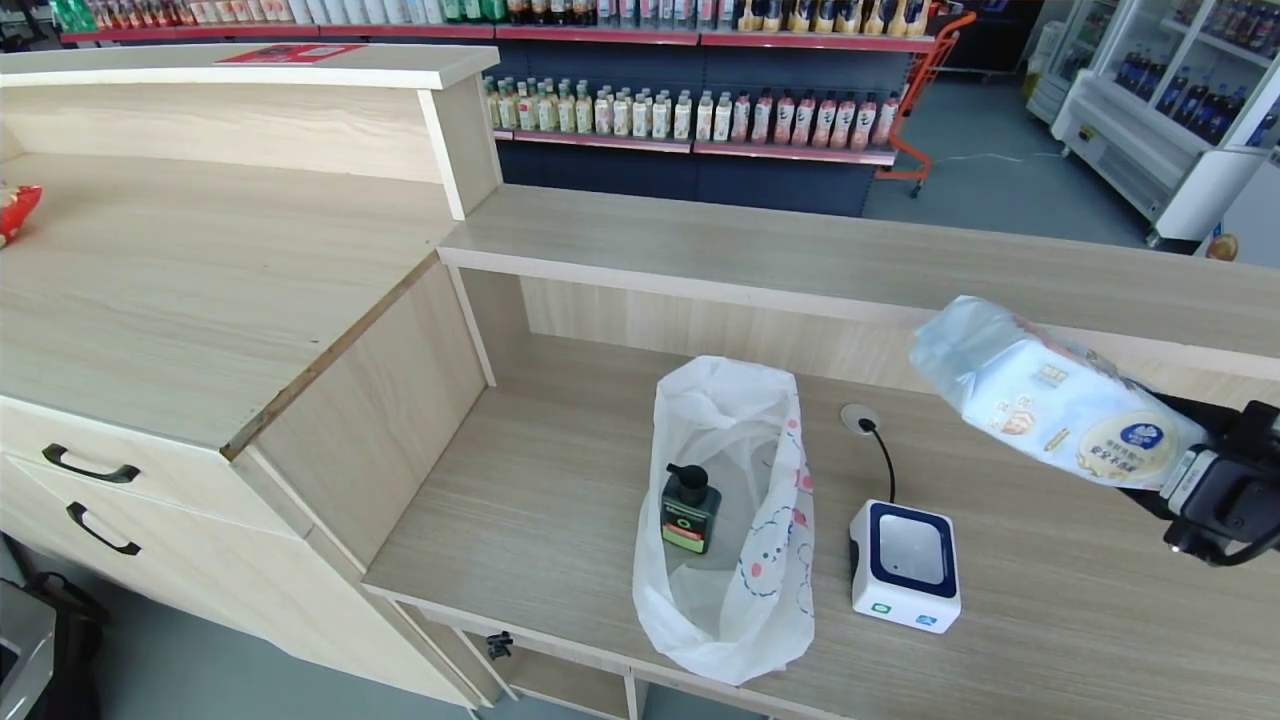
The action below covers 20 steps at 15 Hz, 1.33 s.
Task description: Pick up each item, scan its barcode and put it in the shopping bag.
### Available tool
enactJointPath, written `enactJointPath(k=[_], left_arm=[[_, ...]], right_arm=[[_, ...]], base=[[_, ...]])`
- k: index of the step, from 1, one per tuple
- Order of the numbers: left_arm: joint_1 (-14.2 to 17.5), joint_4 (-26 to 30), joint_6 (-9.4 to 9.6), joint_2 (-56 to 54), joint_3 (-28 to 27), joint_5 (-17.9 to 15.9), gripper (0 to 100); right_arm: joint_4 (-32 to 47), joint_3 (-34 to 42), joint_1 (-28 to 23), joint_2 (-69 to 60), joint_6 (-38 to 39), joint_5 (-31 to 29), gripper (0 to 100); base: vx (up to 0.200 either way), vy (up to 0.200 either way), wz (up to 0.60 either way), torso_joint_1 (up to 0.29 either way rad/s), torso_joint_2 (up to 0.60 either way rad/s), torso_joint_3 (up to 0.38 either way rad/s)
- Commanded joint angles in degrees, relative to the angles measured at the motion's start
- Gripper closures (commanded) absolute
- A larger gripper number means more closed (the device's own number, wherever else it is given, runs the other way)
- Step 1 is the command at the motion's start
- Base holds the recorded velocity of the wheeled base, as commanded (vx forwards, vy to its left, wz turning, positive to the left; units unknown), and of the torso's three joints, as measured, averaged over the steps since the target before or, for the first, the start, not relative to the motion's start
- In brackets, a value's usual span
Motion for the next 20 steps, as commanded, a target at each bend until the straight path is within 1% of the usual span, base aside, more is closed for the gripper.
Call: enactJointPath(k=[1,3,7,12,16,20], left_arm=[[0.0,0.0,-0.02,0.0,0.0,0.0,0],[0.0,0.0,-0.02,0.0,0.0,0.0,0],[0.0,0.0,-0.02,0.0,0.0,0.0,0],[0.0,0.0,-0.02,0.0,0.0,0.0,0],[0.0,0.0,-0.02,0.0,0.0,-0.1,0],[0.0,0.0,-0.02,0.0,0.0,0.0,0]], right_arm=[[-2.1,-0.2,-1.9,4.7,-3.0,0.9,100],[-2.2,-1.8,-1.7,6.3,-7.4,2.3,100],[-2.2,-2.5,-1.5,11.9,-15.6,4.5,100],[-3.6,-5.2,-0.9,18.0,-19.9,4.7,100],[-6.5,-5.3,0.1,19.5,-24.3,4.6,100],[-6.3,-4.7,0.2,19.8,-27.4,4.6,100]], base=[[0.000,0.000,0.00,0.000,0.00,0.000],[0.000,0.000,0.00,0.000,0.00,0.000],[0.000,0.000,0.00,0.000,0.00,0.000],[0.000,0.000,0.00,0.000,0.00,0.000],[0.000,0.000,0.00,0.000,0.00,0.000],[0.000,0.000,0.00,0.000,0.00,0.000]])
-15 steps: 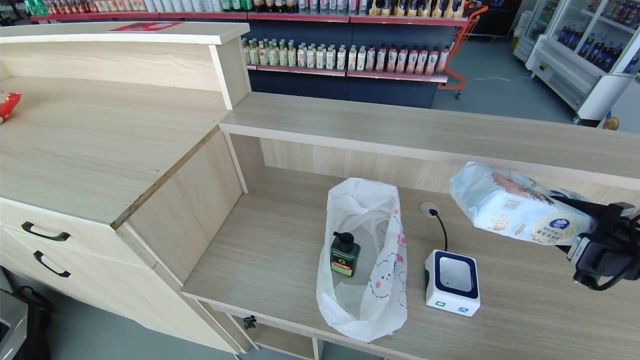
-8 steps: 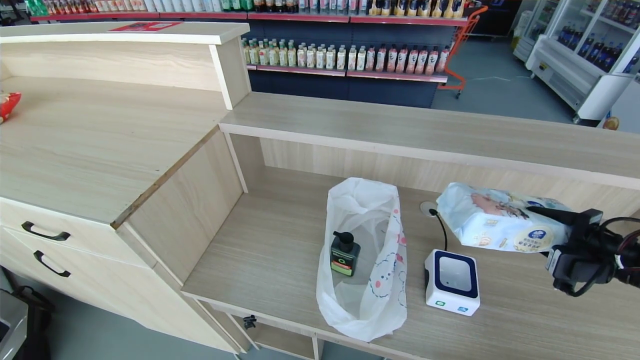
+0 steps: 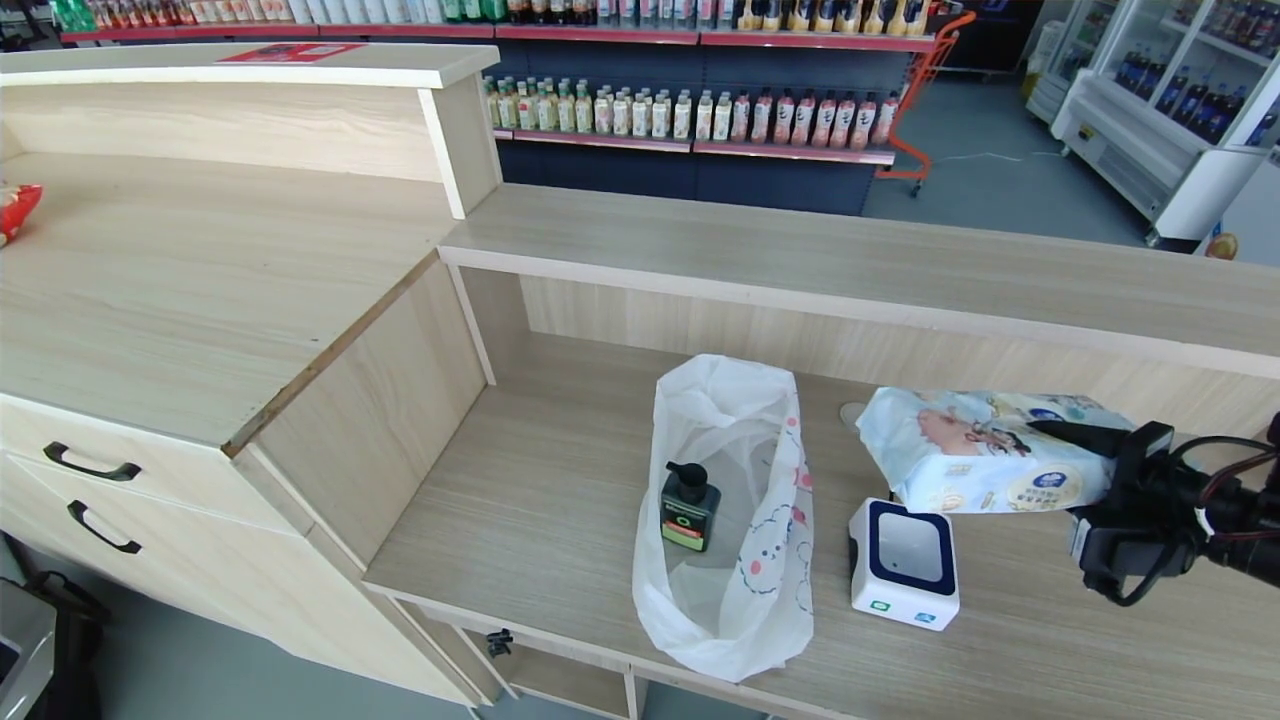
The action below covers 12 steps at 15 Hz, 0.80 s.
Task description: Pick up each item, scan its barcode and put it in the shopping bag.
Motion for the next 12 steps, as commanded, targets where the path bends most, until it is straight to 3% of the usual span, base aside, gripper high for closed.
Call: enactJointPath(k=[1,5,12], left_arm=[[0.0,0.0,-0.02,0.0,0.0,-0.1,0],[0.0,0.0,-0.02,0.0,0.0,0.0,0],[0.0,0.0,-0.02,0.0,0.0,0.0,0]], right_arm=[[-0.3,0.1,0.4,0.9,-0.7,-0.1,100],[-4.9,-0.3,1.0,5.5,-1.7,-0.2,100],[-6.4,-0.6,6.5,8.1,-1.7,-3.3,100]], base=[[0.000,0.000,0.00,0.000,0.00,0.000],[0.000,0.000,0.00,0.000,0.00,0.000],[0.000,0.000,0.00,0.000,0.00,0.000]])
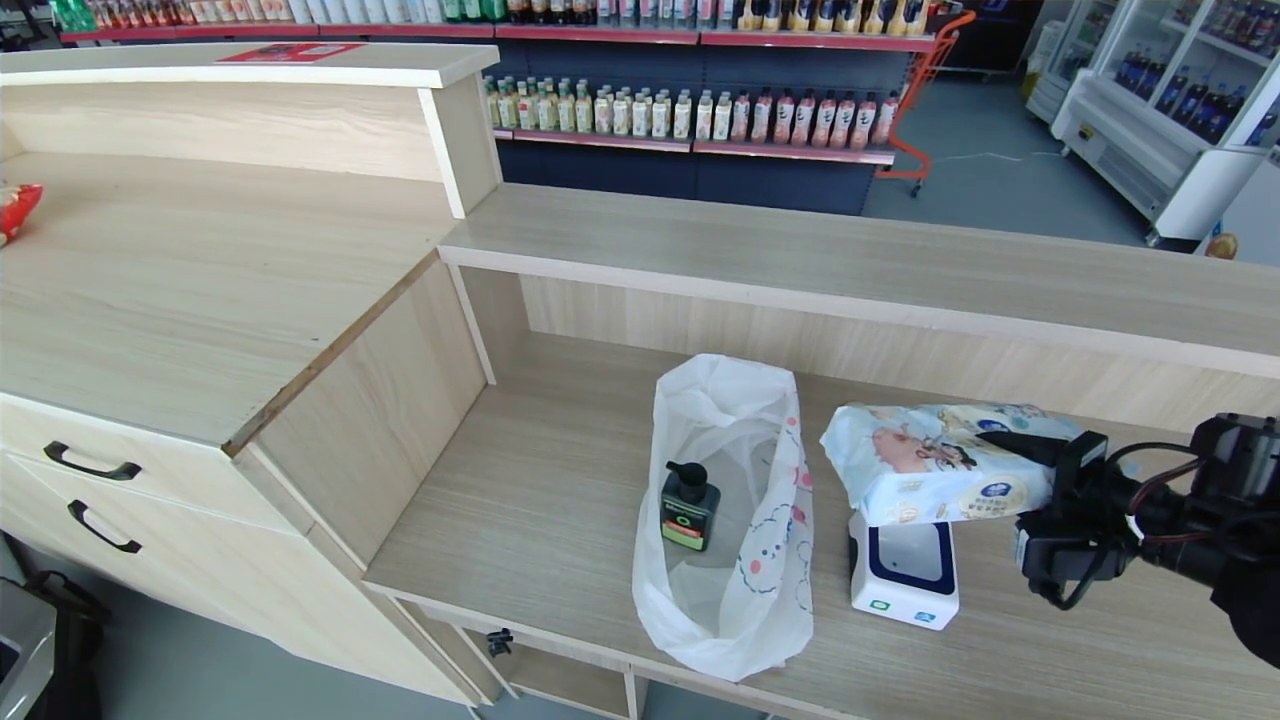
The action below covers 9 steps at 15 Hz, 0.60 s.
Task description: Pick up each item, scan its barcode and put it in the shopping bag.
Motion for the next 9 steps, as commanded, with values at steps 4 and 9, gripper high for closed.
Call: enactJointPath(k=[4,9], left_arm=[[0.0,0.0,-0.04,0.0,0.0,0.0,0],[0.0,0.0,-0.04,0.0,0.0,0.0,0]], right_arm=[[0.0,0.1,1.0,0.5,0.0,-1.8,100],[0.0,0.0,1.0,0.6,-0.1,-1.9,100]], base=[[0.000,0.000,0.00,0.000,0.00,0.000],[0.000,0.000,0.00,0.000,0.00,0.000]])
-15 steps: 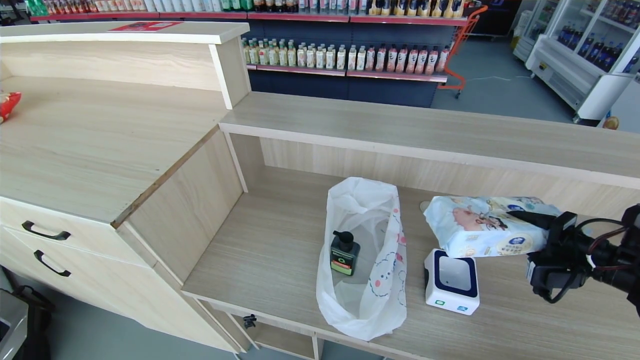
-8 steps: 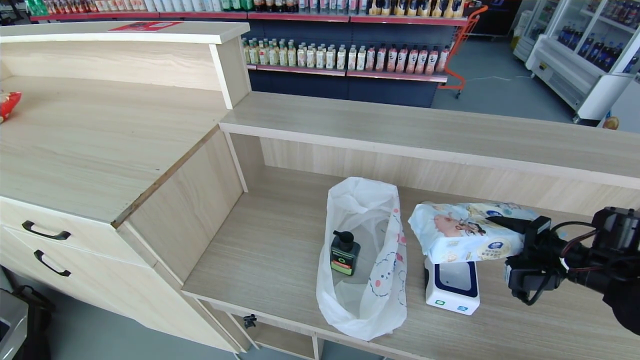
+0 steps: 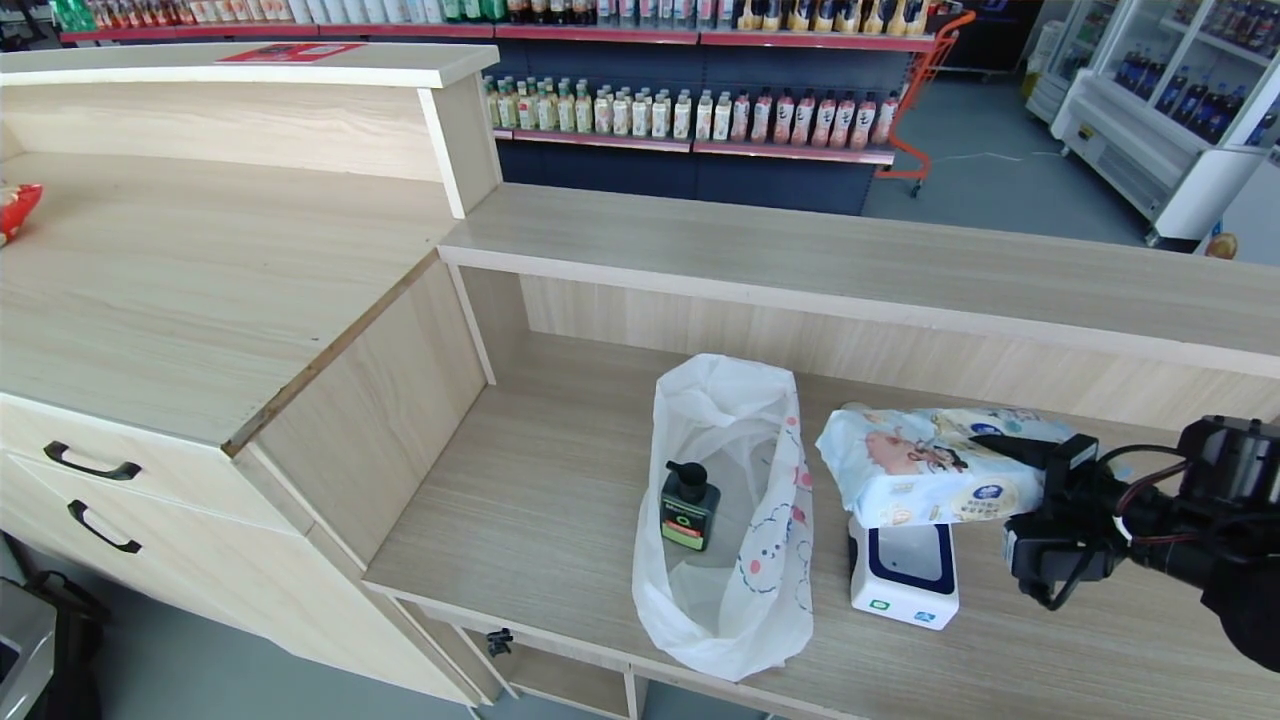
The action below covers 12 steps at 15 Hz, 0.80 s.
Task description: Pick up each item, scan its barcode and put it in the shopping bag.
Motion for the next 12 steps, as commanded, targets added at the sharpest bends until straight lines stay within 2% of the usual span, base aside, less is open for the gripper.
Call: enactJointPath(k=[1,2,3,6,7,8,10,11,12], left_arm=[[0.0,0.0,-0.02,0.0,0.0,0.0,0],[0.0,0.0,-0.02,0.0,0.0,0.0,0],[0.0,0.0,-0.02,0.0,0.0,0.0,0],[0.0,0.0,-0.02,0.0,0.0,0.0,0],[0.0,0.0,-0.02,0.0,0.0,0.0,0],[0.0,0.0,-0.02,0.0,0.0,0.0,0],[0.0,0.0,-0.02,0.0,0.0,0.0,0],[0.0,0.0,-0.02,0.0,0.0,0.0,0],[0.0,0.0,-0.02,0.0,0.0,0.0,0]], right_arm=[[0.3,0.0,0.1,-0.6,0.2,-0.1,100],[1.3,0.2,0.3,-3.1,1.3,-0.2,100],[4.0,0.3,2.5,-8.5,6.2,-0.2,100],[11.5,0.9,9.3,-25.8,25.3,-2.2,100],[17.5,2.4,12.6,-33.7,36.0,-4.5,100],[20.1,2.6,13.9,-37.4,40.4,-7.2,100],[25.0,3.8,16.5,-44.7,54.7,-13.9,100],[26.9,3.1,18.2,-46.9,61.1,-19.3,100],[31.1,0.9,21.5,-49.2,68.2,-28.3,100]], base=[[0.000,0.000,0.00,0.000,0.00,0.000],[0.000,0.000,0.00,0.000,0.00,0.000],[0.000,0.000,0.00,0.000,0.00,0.000],[0.000,0.000,0.00,0.000,0.00,0.000],[0.000,0.000,0.00,0.000,0.00,0.000],[0.000,0.000,0.00,0.000,0.00,0.000],[0.000,0.000,0.00,0.000,0.00,0.000],[0.000,0.000,0.00,0.000,0.00,0.000],[0.000,0.000,0.00,0.000,0.00,0.000]])
